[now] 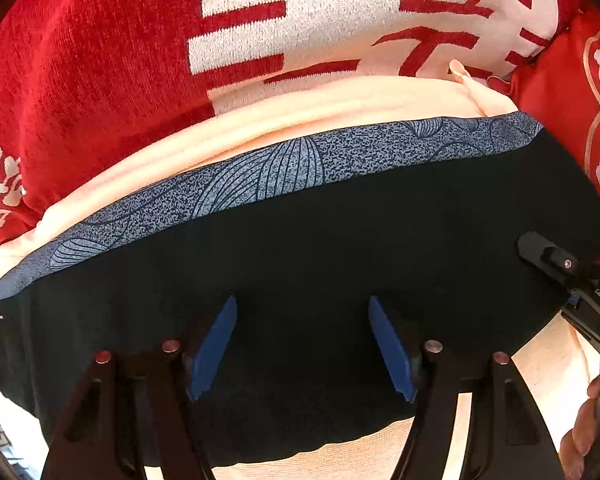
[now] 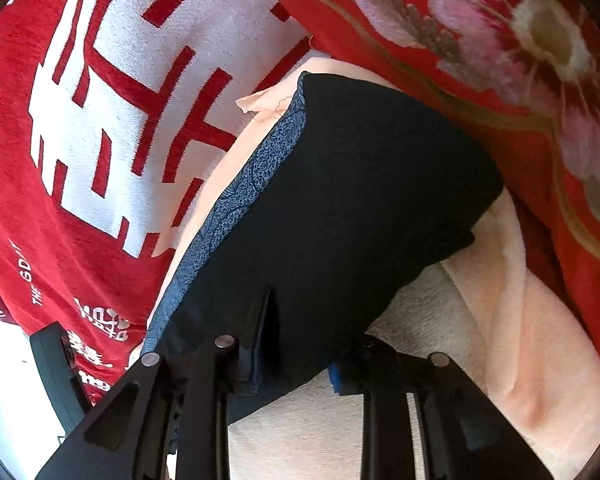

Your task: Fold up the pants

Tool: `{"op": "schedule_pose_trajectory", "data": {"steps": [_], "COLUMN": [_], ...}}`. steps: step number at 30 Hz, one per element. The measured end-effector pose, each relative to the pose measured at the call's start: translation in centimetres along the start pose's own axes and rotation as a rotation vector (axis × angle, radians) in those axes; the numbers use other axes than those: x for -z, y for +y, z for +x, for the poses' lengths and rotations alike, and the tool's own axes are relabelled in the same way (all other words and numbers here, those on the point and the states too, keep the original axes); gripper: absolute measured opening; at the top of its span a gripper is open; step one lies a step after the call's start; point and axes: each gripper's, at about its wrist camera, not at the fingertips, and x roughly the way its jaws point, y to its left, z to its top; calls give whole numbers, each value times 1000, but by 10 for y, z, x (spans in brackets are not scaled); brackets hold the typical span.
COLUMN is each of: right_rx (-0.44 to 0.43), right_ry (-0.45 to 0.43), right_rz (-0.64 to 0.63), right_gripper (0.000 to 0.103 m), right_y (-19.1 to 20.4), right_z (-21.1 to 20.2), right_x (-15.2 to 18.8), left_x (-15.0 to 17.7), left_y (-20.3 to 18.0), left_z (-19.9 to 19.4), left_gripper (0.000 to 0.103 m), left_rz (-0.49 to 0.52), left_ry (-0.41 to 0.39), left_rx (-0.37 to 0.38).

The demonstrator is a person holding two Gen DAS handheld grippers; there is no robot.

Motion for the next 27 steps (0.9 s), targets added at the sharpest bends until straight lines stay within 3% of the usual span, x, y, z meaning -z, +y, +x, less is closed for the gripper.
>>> {"op": "schedule_pose_trajectory", "data": {"steps": [9, 12, 15, 18, 21, 27], "right_rx": [26, 34, 78, 141, 107, 87], "right_ry": [-8, -10, -13, -37, -66, -77], "right_rz": [0, -1, -21, -105, -135, -392], "right_gripper": [28, 28, 24, 18, 17, 11], "right_y": [4, 6, 13, 35, 53, 120], "right_z": [1, 2, 1, -3, -15, -32], "right_x": [1, 1, 2, 4, 4, 21], "left_x": [1, 1, 1, 4, 9, 12], "left_y": [1, 4, 8, 12, 16, 4], "left_z": [-1, 2, 2, -2, -3, 2], "left_gripper": [71, 79, 79, 79, 79, 79], "left_rz": [0, -14, -26, -47, -60, 56], "left_ry": [-2, -1, 2, -2, -21, -80], "left_rx": [1, -10, 8, 12, 31, -8]}}
